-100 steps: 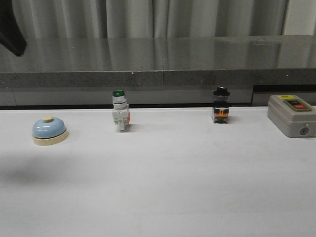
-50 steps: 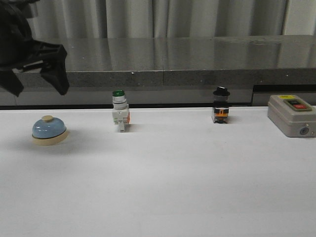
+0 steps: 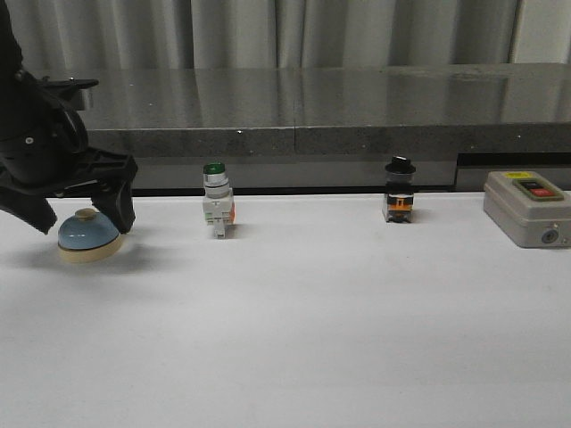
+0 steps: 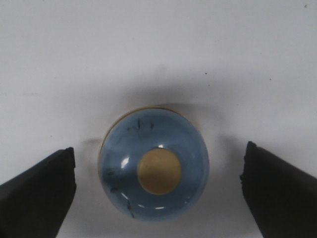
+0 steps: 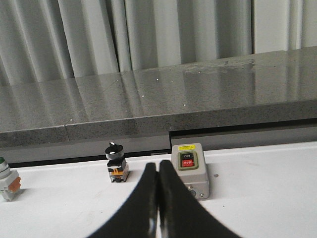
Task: Place and press bell with both arms
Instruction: 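Close the left gripper around the bell's dome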
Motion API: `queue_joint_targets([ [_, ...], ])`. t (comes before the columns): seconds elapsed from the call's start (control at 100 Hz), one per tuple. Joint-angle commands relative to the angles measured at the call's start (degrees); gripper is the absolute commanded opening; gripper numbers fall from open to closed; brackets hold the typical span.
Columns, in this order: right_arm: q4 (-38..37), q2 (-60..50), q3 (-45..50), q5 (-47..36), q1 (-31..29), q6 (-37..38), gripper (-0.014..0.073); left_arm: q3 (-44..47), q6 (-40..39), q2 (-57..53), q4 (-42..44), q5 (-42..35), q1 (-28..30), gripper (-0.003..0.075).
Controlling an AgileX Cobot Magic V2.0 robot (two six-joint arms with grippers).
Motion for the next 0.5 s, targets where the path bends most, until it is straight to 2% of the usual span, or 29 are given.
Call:
queue_joint_targets([
  [0.0, -0.57, -1.11, -1.17, -4.83, -0.38, -0.23, -0.0064, -1.8, -0.21, -2.17, -0.7, -3.25, -0.45, 0.0637],
  [0.49, -0.57, -1.11, -1.17, -4.83, -0.38, -0.23, -0.0064, -1.8, -0.21, -0.16, -0.7, -3.98, -0.45, 0.0636],
])
